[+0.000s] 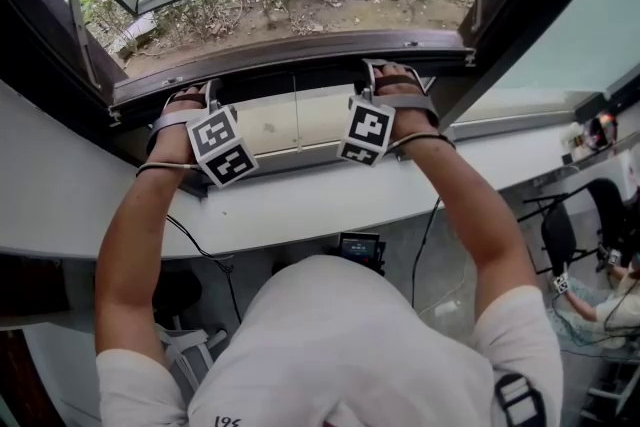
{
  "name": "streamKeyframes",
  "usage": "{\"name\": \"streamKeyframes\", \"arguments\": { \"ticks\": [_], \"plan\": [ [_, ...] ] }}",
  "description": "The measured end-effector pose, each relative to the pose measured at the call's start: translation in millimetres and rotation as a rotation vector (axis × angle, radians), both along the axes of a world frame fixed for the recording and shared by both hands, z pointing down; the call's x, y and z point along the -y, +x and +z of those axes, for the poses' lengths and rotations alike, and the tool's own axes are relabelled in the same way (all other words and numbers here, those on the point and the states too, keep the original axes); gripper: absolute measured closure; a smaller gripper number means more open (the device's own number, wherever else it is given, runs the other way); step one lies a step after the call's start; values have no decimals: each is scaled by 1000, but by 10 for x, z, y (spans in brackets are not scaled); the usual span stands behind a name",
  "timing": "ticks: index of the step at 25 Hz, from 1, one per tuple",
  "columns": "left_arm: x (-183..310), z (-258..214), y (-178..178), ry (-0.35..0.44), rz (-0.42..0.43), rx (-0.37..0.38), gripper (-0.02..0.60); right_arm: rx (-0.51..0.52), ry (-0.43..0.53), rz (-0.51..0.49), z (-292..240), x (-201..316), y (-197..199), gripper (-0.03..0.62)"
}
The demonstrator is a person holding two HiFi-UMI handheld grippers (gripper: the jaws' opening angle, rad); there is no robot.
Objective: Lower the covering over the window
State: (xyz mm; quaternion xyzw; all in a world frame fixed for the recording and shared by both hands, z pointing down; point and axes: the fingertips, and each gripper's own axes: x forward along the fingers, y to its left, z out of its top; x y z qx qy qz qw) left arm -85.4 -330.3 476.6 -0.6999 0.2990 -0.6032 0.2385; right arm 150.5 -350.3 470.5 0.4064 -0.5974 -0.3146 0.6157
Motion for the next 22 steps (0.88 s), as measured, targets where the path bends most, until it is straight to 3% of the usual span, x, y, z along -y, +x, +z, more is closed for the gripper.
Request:
{"name": "streamKeyframes", "arguments": {
  "ticks": [5,11,22],
  "plan": [
    [-13,-9,-43,-4,-19,2,364,9,-1,-15,16,31,-48,421],
    [63,-14,176,1,6,-23,364,22,17,9,-19,39,176,421],
    [66,-5,62,16,20,-56,364,-4,49,15,15,66,43,421]
  ]
}}
